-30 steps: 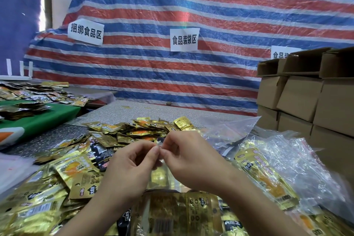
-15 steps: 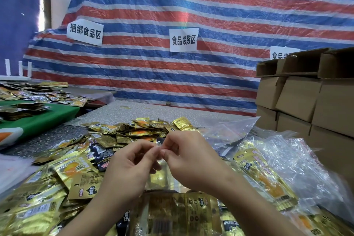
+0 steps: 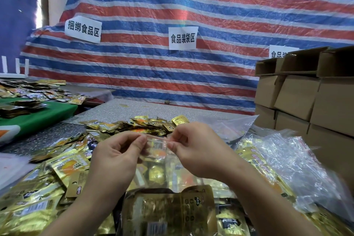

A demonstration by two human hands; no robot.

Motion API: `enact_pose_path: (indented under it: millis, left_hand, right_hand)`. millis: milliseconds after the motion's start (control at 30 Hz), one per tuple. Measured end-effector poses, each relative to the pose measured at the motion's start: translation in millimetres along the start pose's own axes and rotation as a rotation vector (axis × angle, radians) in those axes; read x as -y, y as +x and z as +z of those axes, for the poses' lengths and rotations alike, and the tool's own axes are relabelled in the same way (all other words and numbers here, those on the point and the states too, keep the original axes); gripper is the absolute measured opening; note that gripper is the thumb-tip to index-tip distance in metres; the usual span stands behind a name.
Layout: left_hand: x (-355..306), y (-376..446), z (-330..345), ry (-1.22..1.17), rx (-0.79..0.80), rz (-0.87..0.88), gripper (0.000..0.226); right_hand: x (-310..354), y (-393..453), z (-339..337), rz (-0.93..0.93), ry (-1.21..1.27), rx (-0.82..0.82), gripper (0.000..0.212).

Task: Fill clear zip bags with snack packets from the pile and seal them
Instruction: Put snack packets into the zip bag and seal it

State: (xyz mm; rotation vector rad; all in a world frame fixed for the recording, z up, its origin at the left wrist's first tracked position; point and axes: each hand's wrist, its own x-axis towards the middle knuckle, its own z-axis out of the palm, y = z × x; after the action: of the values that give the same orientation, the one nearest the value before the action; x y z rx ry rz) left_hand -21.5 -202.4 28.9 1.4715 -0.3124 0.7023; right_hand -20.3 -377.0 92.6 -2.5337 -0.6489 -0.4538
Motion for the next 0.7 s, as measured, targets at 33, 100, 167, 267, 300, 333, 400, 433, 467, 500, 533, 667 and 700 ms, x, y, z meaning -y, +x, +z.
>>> enact_pose_path:
  millis: [33, 100, 167, 267, 300, 333, 400, 433, 467, 500, 533, 667, 700]
  left_hand:
    - [-0.3, 0.8, -1.4, 0.002, -0.008, -0.002, 0.031]
    - [-1.1, 3.6, -5.0, 0.0, -0.035, -0.006, 0.029]
    - [-1.8, 6.5, -8.4, -0.006, -0.066, -0.012, 0.03]
    - [-2.9, 8.6, -10.2, -0.009, -0.082, -0.032, 0.029]
    - [-2.9, 9.0, -10.5, -0.011, -0.091, -0.037, 0.029]
    - [-2.6, 9.2, -10.7, -0.011, -0.098, -0.039, 0.03]
    - [-2.4, 9.8, -10.8, -0.012, -0.107, -0.042, 0.029]
    - [-2.4, 10.0, -11.1, -0.014, -0.109, -0.043, 0.028]
    - [-2.1, 10.5, -11.4, -0.015, -0.112, -0.042, 0.028]
    - [-1.8, 10.8, -11.9, -0.016, -0.114, -0.043, 0.029]
    - [-1.5, 11.2, -12.5, -0.017, -0.117, -0.045, 0.029]
    - [-0.8, 11.6, -14.1, -0.015, -0.117, -0.048, 0.032]
    - [-0.7, 11.6, -14.5, -0.014, -0.117, -0.046, 0.033]
  right_hand:
    - [-1.4, -0.2, -2.6, 0.006, -0.007, 0.005, 0.015]
    - [-4.9, -0.8, -8.5, 0.016, -0.03, 0.016, 0.019]
    - [-9.1, -1.3, -15.2, 0.036, -0.059, 0.025, 0.023]
    - [-15.3, -1.2, -23.7, 0.064, -0.079, 0.047, 0.024]
    - [-17.1, -0.9, -26.1, 0.071, -0.087, 0.056, 0.023]
    - [-18.5, -0.6, -28.2, 0.077, -0.098, 0.066, 0.024]
    - [-21.1, -0.7, -32.4, 0.087, -0.12, 0.085, 0.025]
    - [-22.2, -1.0, -34.2, 0.095, -0.128, 0.094, 0.025]
    - [-23.1, -1.4, -35.7, 0.103, -0.131, 0.104, 0.024]
    - [-23.8, -1.7, -37.0, 0.109, -0.128, 0.113, 0.023]
    - [-24.1, -1.9, -38.1, 0.113, -0.125, 0.12, 0.022]
    - [-25.2, -2.3, -40.3, 0.114, -0.132, 0.122, 0.023]
    - [-26.1, -2.4, -40.7, 0.113, -0.129, 0.119, 0.022]
